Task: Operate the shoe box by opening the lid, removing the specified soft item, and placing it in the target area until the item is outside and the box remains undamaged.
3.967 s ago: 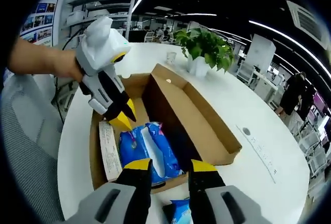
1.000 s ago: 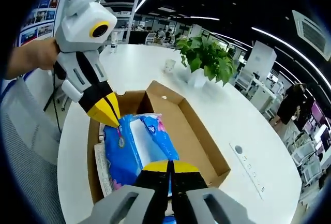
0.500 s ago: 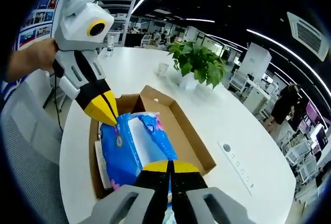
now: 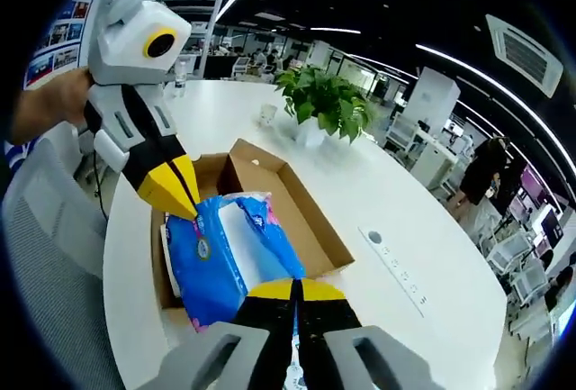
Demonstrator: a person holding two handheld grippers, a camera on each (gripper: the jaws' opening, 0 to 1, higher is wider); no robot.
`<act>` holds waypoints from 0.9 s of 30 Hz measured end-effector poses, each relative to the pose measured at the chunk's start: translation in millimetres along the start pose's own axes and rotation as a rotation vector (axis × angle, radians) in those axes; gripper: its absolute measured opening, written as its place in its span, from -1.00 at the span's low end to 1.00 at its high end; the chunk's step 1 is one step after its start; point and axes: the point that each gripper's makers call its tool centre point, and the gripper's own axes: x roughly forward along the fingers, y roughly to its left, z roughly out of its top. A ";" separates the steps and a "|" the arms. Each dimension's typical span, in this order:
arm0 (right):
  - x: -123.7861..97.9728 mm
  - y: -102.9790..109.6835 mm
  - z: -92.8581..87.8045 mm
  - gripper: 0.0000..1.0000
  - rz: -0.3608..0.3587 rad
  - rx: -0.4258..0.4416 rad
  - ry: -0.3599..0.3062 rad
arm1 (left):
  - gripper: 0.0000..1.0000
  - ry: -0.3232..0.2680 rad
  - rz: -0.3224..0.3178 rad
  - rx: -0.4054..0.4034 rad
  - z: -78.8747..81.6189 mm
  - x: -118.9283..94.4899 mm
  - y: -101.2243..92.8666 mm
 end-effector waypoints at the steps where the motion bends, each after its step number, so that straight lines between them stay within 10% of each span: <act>1: -3.7 -2.5 -3.9 -1.00 -0.005 0.000 0.004 | -1.00 0.000 -0.004 0.003 0.6 1.9 -2.7; 27: -43.5 -40.7 -86.1 -1.00 -0.056 0.035 0.082 | -1.00 -0.004 -0.091 0.051 12.4 70.2 -64.3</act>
